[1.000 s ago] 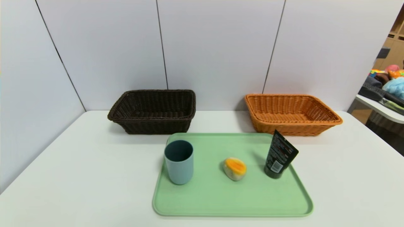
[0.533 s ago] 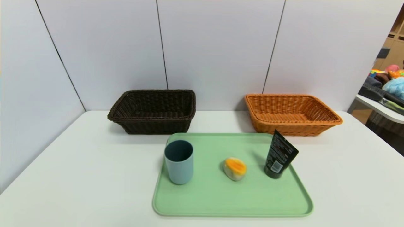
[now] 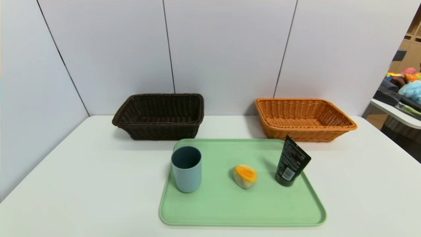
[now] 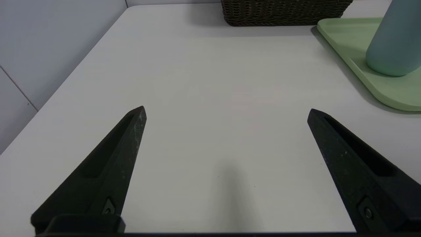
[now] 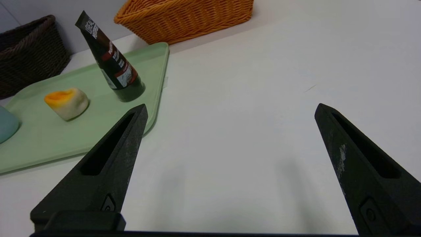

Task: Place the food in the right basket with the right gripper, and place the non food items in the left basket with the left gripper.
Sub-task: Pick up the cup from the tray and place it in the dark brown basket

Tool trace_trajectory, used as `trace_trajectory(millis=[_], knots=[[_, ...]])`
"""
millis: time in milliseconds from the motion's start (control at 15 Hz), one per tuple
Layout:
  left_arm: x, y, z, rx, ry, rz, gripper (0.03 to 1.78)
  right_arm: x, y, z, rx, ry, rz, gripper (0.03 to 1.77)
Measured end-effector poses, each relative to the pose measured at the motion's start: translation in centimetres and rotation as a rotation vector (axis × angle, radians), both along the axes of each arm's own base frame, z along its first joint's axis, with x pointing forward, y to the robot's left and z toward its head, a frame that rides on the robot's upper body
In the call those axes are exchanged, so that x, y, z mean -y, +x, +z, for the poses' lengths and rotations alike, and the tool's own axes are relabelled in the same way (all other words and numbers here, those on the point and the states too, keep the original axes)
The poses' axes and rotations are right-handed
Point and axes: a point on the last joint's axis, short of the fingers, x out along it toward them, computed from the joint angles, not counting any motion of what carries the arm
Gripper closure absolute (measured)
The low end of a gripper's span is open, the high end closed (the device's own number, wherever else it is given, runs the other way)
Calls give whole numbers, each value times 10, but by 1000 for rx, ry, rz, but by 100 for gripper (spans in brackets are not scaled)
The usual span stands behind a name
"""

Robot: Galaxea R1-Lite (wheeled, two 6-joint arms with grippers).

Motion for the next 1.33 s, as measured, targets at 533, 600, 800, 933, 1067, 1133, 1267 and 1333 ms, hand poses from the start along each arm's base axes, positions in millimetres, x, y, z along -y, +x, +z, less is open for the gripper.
trace_trajectory(millis=[533, 600, 800, 933, 1067, 1133, 1267, 1333], knots=[[0, 0, 0, 0, 3, 0, 6, 0, 0, 0, 1, -1, 0, 4], [0, 0, 0, 1, 5, 0, 6, 0, 0, 0, 2, -3, 0, 4], [0, 0, 0, -2, 42, -9, 6, 0, 0, 0, 0, -8, 2, 4], [0, -1, 4, 10, 39, -21, 6, 0, 0, 0, -2, -17, 5, 4], [1, -7, 18, 27, 12, -29, 6, 0, 0, 1, 1, -36, 15, 4], [1, -12, 25, 13, 3, -36, 6, 0, -2, 6, 16, -33, 26, 4], [1, -19, 34, -38, -4, -57, 6, -2, -7, 23, 52, -10, 78, 4], [1, -20, 40, -46, -4, -62, 6, -2, -10, 31, 47, -4, 110, 4]])
